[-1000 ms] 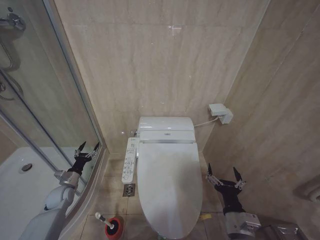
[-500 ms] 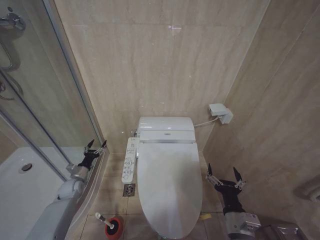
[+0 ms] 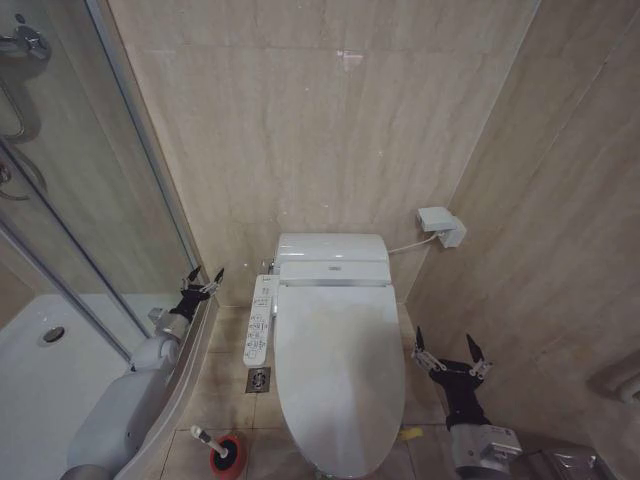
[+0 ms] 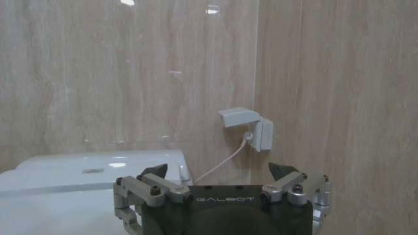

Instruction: Open the toilet lid, clean the toilet bowl with a toilet brush, close the toilet lid, and flush.

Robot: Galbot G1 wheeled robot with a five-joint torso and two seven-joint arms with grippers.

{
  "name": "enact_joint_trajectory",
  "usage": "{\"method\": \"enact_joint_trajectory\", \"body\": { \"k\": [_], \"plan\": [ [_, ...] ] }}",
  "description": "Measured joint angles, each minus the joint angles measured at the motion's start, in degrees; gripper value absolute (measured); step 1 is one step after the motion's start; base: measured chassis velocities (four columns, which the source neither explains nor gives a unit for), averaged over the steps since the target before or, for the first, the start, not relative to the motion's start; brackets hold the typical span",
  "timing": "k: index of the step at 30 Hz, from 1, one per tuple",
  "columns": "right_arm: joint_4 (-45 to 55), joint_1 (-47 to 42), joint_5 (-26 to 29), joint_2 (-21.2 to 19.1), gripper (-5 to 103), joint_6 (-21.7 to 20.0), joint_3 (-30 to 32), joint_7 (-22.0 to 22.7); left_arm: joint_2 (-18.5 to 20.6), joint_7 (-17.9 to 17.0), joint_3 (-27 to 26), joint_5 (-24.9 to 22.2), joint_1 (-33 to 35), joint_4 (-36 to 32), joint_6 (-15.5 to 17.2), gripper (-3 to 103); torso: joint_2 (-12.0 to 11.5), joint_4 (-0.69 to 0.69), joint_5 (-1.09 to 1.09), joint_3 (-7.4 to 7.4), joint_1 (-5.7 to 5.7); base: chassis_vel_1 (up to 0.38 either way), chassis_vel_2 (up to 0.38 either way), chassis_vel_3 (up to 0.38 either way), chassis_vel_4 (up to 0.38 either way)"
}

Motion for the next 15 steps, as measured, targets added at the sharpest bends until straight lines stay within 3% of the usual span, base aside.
{"method": "enact_joint_trajectory", "body": {
  "k": [15],
  "plan": [
    [0.0,0.0,0.0,0.0,100,0.0,0.0,0.0,-0.5,0.7,0.9,0.9,0.0,0.8,-0.6,86,0.0,0.00,0.00,0.00,0.00,-0.030,0.035,0.037,-0.034]
  ]
}}
